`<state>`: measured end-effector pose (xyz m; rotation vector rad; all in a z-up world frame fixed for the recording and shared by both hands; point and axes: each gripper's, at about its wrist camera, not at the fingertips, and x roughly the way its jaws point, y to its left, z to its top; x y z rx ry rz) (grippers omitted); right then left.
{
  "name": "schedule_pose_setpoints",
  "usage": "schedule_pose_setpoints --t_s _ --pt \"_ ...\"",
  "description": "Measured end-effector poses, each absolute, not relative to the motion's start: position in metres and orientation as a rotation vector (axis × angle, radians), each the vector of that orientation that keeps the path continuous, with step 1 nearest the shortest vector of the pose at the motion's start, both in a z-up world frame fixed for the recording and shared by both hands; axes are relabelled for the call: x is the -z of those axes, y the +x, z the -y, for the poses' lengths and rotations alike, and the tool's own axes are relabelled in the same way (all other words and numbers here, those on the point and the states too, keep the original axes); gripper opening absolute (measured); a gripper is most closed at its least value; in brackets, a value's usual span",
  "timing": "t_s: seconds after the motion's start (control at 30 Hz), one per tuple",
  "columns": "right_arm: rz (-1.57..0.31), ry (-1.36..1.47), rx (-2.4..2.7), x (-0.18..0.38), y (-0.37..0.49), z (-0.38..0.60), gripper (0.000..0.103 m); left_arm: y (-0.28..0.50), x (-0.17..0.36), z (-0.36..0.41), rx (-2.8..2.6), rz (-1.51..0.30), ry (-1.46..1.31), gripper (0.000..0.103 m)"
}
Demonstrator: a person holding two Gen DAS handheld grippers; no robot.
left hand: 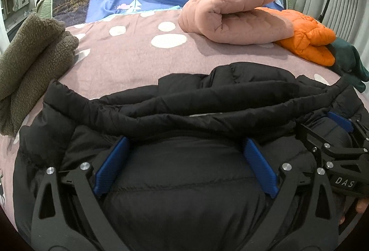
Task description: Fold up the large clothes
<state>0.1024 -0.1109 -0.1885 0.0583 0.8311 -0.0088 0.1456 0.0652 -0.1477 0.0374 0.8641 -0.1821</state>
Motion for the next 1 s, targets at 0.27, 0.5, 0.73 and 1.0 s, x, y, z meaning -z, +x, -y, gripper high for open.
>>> schedule_pose_setpoints --t_s 0.27,0.5,0.73,1.0 --pt "-0.771 0.085 -0.007 0.157 0.058 0.105 0.102 0.130 0.127 -0.076 0.213 -0.849 -0.021 0.097" --pt "-0.766 0.024 -0.039 0.184 0.038 0.101 0.102 0.103 0.137 -0.080 0.234 -0.860 0.032 0.101" --pt "-0.710 0.049 -0.053 0.155 0.009 0.110 0.102 0.084 0.123 -0.082 0.218 -0.817 0.044 0.100" --pt "-0.782 0.191 -0.028 0.189 -0.009 0.177 0.102 0.054 0.142 -0.127 0.180 -0.793 0.037 0.101"
